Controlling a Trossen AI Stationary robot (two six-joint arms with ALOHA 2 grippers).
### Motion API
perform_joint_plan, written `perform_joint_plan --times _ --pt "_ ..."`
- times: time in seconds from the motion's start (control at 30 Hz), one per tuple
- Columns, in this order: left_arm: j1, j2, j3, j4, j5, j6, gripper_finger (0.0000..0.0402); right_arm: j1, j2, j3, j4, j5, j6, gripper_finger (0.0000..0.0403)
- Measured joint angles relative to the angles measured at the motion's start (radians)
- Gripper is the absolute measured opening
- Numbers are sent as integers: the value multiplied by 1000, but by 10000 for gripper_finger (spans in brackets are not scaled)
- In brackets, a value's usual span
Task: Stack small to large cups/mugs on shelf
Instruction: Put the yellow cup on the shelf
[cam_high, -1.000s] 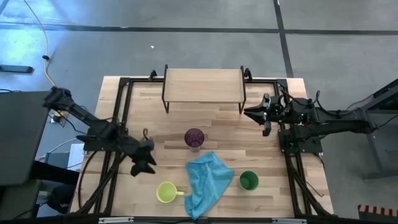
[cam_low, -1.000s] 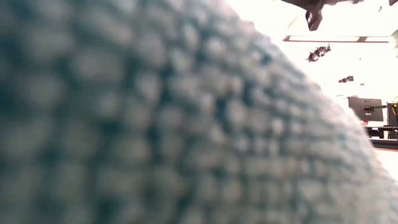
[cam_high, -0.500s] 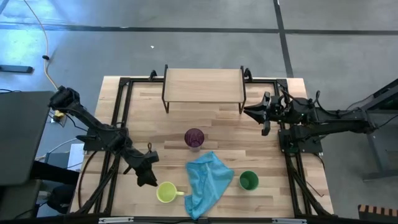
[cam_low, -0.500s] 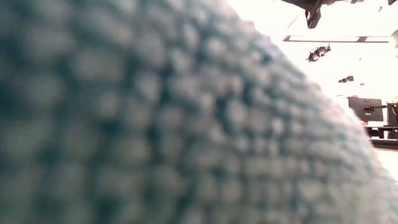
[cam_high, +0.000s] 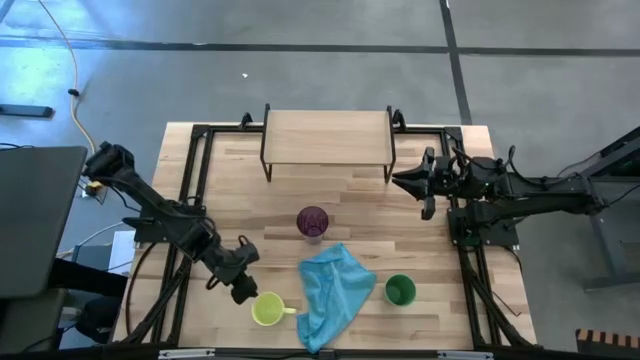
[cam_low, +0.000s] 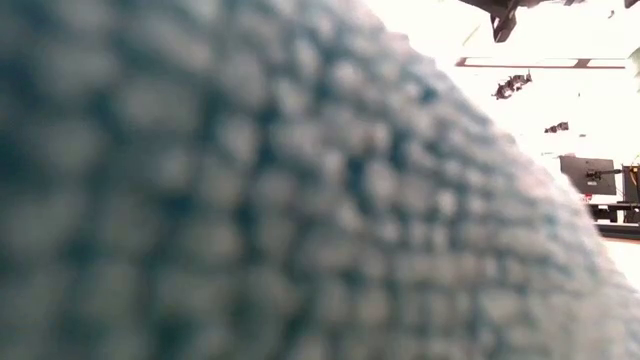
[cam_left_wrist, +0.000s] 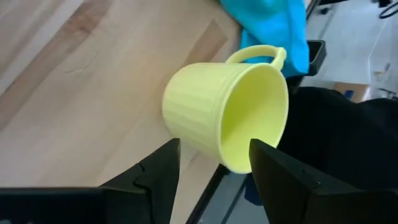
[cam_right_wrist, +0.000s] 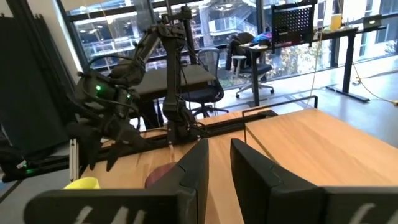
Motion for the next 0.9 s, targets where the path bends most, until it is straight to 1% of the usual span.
perform_joint_plan --times 0.13,0.3,0.53,0.63,0.77,0.9 --pt "0 32 43 -38 0 0 182 0 -11 0 -6 -1 0 57" --pt "-1 62 67 -33 5 -13 181 0 -20 0 -16 -1 0 57" --pt "2 73 65 -38 8 -31 181 0 -25 0 -27 -1 0 57" --pt "2 97 65 -22 11 -31 181 0 -25 0 -34 -1 0 57" --pt "2 125 65 -1 43 -32 181 0 -25 0 -44 -1 0 57" --pt "2 137 65 5 54 -35 181 0 -25 0 -45 -1 0 57"
